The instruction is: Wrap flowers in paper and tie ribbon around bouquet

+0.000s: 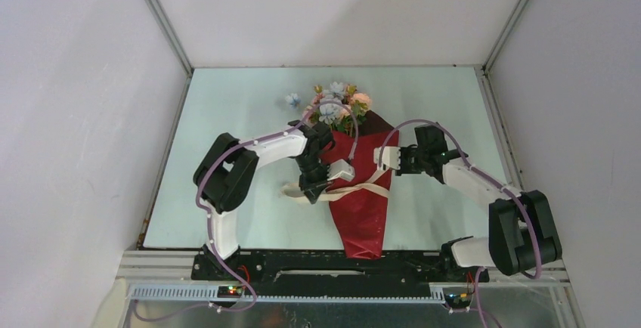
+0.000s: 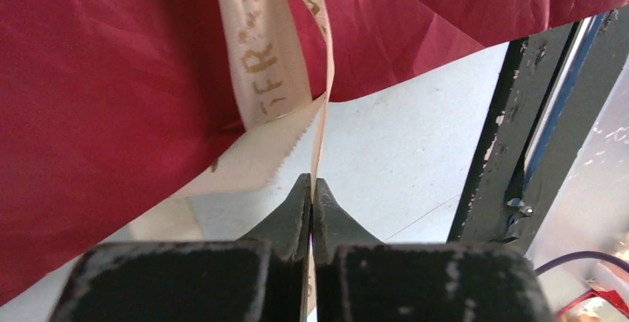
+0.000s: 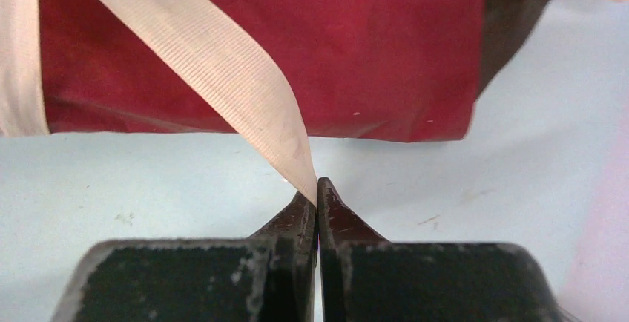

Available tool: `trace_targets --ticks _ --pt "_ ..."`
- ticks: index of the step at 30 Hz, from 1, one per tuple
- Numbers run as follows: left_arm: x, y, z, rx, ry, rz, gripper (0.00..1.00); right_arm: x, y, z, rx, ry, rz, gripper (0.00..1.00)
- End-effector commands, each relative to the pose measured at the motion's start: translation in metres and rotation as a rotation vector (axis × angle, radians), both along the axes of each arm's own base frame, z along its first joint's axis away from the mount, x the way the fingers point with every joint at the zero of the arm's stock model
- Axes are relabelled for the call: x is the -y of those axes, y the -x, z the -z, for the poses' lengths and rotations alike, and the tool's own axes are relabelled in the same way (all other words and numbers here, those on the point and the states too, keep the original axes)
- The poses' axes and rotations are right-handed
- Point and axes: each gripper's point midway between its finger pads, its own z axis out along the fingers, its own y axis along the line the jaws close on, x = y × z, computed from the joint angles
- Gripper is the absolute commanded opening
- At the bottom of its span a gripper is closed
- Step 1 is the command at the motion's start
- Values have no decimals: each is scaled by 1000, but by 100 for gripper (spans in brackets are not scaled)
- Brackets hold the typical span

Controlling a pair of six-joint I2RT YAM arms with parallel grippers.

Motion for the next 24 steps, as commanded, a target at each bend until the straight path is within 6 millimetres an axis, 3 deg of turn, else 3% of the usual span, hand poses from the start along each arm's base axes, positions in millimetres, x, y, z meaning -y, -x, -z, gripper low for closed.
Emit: trace_targets --ticks 1,7,10,11,12,14,15,16,17,18,19,20,21,24 --pt "22 -26 -26 71 64 -36 0 -16 -26 -42 142 -145 43 0" --pt "75 -65 -75 156 248 -239 0 -57 -49 -76 258 -319 12 0" --pt "112 -81 -105 147 407 -428 0 -74 -59 -84 345 -320 -44 0" --pt "114 -73 -95 111 406 -468 0 -83 -64 -94 393 -340 -71 0" --pt "127 -82 -103 110 465 -544 0 -89 -66 -96 398 -357 -82 0" --pt "126 -78 -80 99 439 -647 0 -100 -62 -94 369 -348 -154 0" --pt "134 -83 -87 132 488 -665 0 -105 -61 -95 355 -364 -156 0" --pt "128 -83 -74 142 462 -745 0 -115 -63 -108 384 -403 -186 0" --pt "137 -92 -91 177 547 -777 0 -119 -67 -115 381 -445 -138 0" --pt "134 -92 -87 148 542 -863 0 -126 -73 -132 428 -481 -136 0" --pt "140 -98 -107 163 622 -890 0 -125 -79 -137 425 -510 -74 0" --pt "136 -98 -103 144 614 -972 0 -126 -84 -148 459 -539 -48 0" --pt "141 -102 -121 137 692 -1018 0 -118 -90 -146 455 -553 38 0" --pt "134 -109 -122 161 727 -1140 0 -111 -98 -158 541 -601 162 0"
